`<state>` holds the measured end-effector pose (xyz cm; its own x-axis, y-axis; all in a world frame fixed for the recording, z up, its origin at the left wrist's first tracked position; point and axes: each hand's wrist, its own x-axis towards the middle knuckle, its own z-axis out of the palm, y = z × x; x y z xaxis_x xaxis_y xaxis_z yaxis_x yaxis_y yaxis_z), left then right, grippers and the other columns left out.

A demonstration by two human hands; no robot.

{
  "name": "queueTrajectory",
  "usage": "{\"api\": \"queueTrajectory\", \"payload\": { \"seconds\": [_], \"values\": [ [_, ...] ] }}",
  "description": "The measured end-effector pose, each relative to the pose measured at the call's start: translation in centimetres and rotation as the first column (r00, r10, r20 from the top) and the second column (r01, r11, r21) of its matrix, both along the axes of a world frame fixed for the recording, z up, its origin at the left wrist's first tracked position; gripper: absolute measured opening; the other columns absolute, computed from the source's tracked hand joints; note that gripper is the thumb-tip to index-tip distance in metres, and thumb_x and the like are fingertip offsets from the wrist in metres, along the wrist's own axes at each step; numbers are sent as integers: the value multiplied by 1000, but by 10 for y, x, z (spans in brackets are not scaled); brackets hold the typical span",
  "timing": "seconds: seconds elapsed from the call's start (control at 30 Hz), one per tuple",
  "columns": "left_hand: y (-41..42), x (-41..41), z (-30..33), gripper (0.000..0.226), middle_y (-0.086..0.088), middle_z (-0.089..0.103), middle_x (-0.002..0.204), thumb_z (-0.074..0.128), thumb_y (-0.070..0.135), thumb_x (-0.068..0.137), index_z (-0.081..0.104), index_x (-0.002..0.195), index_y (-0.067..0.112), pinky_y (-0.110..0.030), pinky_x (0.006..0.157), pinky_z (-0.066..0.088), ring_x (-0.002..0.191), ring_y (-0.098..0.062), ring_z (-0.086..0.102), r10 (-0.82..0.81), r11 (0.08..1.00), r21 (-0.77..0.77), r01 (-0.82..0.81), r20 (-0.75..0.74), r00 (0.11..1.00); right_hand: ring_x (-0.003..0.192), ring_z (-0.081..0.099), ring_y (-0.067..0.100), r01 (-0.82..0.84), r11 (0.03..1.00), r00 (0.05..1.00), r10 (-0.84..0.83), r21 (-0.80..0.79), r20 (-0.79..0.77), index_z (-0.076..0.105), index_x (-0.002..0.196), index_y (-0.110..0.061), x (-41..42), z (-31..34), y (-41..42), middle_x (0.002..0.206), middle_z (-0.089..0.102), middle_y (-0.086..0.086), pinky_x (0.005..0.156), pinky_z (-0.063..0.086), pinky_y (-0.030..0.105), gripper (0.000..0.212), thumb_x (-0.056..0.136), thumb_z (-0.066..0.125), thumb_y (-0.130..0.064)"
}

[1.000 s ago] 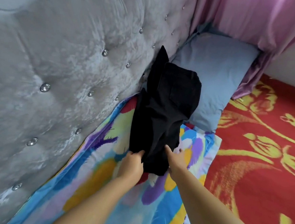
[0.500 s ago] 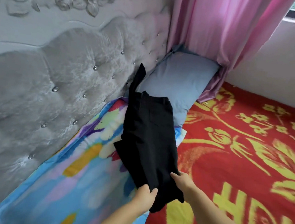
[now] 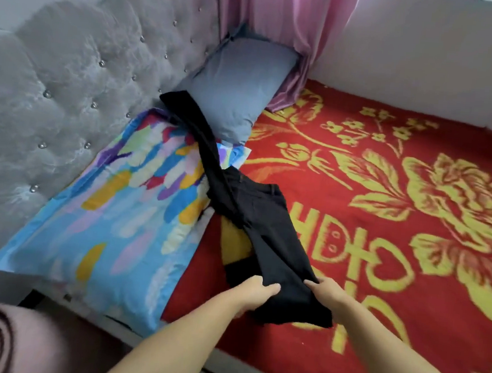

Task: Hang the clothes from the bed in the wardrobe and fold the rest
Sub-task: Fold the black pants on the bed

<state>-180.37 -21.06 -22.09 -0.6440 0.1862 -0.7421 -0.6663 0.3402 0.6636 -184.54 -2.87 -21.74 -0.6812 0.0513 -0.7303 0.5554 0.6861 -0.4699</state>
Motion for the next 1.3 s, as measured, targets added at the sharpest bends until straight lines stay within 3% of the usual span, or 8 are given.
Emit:
{"api": "queueTrajectory", "payload": {
  "seconds": [0.33,0.5,0.6,0.7,0.8,0.93,1.07,1.3],
  "values": [
    [21,-15,-17,20,4,66,96,41,29,99,59,95,22,-33,90,45,91,-13,63,70,988,128,-85,118,991,80,57,14,74,997,997,-74,13,-16,60,102,-18,38,-15,50,89,63,-1,58,39,18,15,100,45,-21],
    [-20,-68,-52,28,1,61,89,39,12,95,54,118,13,-27,67,47,72,-11,57,14,989,-149,-22,-54,998,74,57,13,78,990,996,-84,121,38,58,94,-16,18,-47,44,77,58,-5,56,39,21,13,98,45,-17],
    [-51,-118,-69,41,-3,55,110,42,10,92,44,132,17,-28,70,43,86,-20,55,-231,906,-407,119,-239,943,83,57,18,94,978,993,-106,184,56,56,103,-14,3,-72,40,86,60,-1,64,40,26,17,92,45,-9],
    [-74,-164,-85,63,-8,26,150,44,5,89,25,147,21,-38,107,31,137,-27,28,-673,566,-785,251,-264,691,84,55,17,103,974,989,-122,199,87,53,113,-10,-17,-90,29,97,60,3,66,42,25,24,89,46,-9],
    [-86,-204,-105,69,-12,-12,159,49,6,90,18,150,20,-51,117,-1,146,-27,-14,-915,70,-953,295,56,399,95,59,19,100,975,986,-123,196,111,52,123,-12,-43,-110,14,107,63,5,80,46,27,34,89,51,-16],
    [-98,-229,-119,36,-14,30,151,46,13,94,49,130,15,-50,118,2,144,-28,20,-910,-162,-917,364,282,304,102,58,21,0,986,992,-21,165,122,49,129,-13,-76,-122,-14,118,61,5,79,40,25,38,91,48,-19],
    [-105,-205,-124,23,-5,59,121,46,17,95,53,117,13,-36,88,43,113,-27,57,-924,20,-889,458,159,347,111,57,23,-59,987,995,46,150,85,52,127,-12,-108,-126,-39,124,60,6,85,43,26,36,92,45,-15],
    [-93,-124,-123,29,-3,63,108,46,40,91,56,102,16,-35,78,43,101,-30,60,-660,554,-730,401,-91,746,122,51,25,-241,963,966,250,120,-72,57,125,-8,-191,-127,-106,130,59,8,97,39,28,35,93,49,-20]
  ]
}}
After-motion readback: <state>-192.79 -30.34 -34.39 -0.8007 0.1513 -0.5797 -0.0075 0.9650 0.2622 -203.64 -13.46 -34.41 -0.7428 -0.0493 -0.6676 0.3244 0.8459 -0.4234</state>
